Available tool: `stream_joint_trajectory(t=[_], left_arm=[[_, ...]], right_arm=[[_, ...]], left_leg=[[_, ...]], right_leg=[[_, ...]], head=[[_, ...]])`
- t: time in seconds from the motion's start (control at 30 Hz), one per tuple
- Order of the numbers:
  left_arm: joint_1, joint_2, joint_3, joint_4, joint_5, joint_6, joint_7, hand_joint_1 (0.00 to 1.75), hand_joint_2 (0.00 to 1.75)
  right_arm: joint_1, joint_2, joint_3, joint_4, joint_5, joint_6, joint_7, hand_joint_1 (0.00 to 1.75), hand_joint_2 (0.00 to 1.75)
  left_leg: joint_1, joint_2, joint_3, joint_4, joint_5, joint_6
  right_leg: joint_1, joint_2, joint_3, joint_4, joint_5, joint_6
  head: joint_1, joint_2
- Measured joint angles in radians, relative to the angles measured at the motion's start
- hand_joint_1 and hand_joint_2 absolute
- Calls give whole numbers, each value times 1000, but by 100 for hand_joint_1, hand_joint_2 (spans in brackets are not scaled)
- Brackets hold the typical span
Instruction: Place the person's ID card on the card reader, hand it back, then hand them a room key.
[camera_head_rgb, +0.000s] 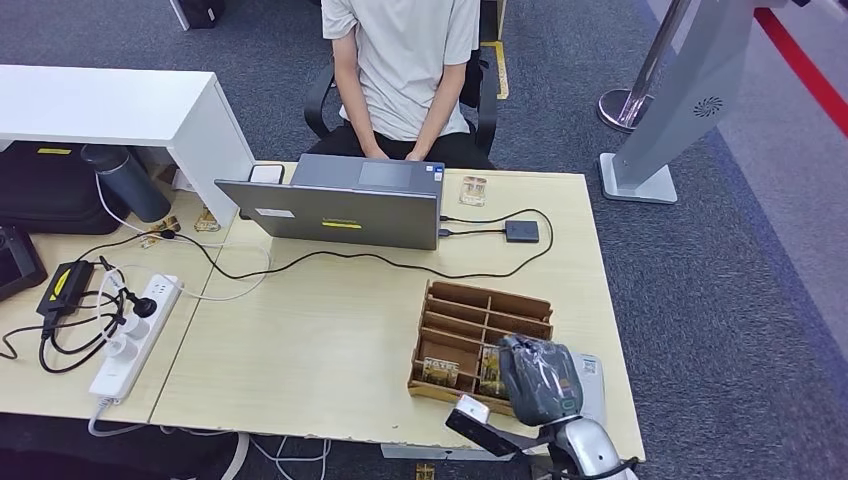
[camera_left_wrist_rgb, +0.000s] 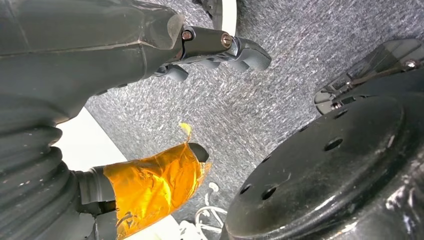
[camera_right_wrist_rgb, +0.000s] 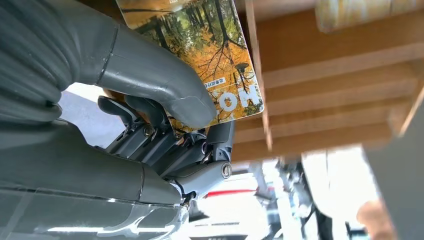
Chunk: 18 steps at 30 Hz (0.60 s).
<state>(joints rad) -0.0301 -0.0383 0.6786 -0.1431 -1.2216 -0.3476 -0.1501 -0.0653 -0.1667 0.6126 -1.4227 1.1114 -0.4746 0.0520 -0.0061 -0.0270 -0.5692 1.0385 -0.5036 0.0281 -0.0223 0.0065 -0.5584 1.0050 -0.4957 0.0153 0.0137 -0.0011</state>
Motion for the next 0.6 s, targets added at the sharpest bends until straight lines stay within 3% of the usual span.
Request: stream_joint_trajectory(t=[0.2,0.6], left_arm=[[-1,0,0,0,-5,-3,2,0,175],[-2,0,0,0,-7,-4,2,0,175]], right_arm=[[-60,1,-38,-1,-1,0,-4,175,175],[-70,4,-47,-1,2,-2,-5,175,175]], left_leg=[[0,0,0,0,0,0],[0,0,0,0,0,0]], right_leg=[[0,0,0,0,0,0],[0,0,0,0,0,0]], head=[[0,0],[0,0]])
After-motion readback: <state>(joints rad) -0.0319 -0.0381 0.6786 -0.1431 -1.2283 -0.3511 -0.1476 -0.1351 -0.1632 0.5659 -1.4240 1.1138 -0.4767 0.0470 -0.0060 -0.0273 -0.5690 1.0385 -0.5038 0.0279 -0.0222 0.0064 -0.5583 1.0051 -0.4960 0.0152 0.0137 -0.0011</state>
